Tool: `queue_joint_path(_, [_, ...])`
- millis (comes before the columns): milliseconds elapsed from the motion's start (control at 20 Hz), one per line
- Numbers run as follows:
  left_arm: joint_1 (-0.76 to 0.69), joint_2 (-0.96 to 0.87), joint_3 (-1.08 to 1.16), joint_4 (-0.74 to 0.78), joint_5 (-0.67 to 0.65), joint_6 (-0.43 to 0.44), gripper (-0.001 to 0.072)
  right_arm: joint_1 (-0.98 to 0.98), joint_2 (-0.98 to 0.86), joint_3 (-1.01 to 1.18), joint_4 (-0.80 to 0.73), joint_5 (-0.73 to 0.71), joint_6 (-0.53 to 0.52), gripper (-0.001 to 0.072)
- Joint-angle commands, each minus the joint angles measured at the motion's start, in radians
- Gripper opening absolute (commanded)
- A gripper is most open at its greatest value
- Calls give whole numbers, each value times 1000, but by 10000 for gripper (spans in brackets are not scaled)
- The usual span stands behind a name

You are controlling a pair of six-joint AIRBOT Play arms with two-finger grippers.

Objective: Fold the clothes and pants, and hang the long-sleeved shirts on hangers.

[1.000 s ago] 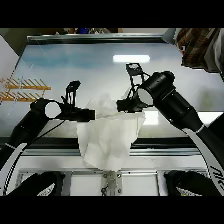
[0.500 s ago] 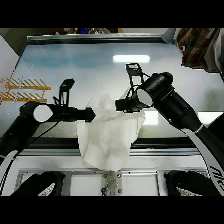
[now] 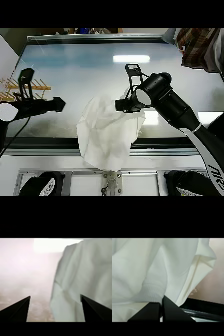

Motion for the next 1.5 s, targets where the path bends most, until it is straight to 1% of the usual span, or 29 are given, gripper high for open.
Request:
queue_joint_path(0, [138,-71,0,271,92,36,704,1,-1,0,1,0,0,34])
queue_joint_path(150, [171,-182,3,456,217,35,704,1,-1,0,1,0,0,34])
queue_joint_path(250, [198,-266,48,498,242,35,704,1,-1,0,0,0,0,34])
queue_joint_path(500, [308,-451,248,497,227,42,704,1,-1,0,0,0,0,35])
queue_joint_path(750, [436,-557,307,496,255,202,703,1,-1,0,1,0,0,34])
queue_joint_path(950, [517,-647,307,497,312,287,703,1,-1,0,1,0,0,34])
queue_joint_path(1050, [537,-690,307,497,359,291,702,1,-1,0,0,0,0,34])
queue_joint_path(1100, [542,-711,308,497,378,291,684,1,-1,0,0,0,0,34])
queue_joint_path(1150, [548,-734,311,497,391,291,684,1,-1,0,1,0,0,34])
queue_joint_path(1450, [548,-856,422,499,323,290,684,1,-1,0,1,0,0,34])
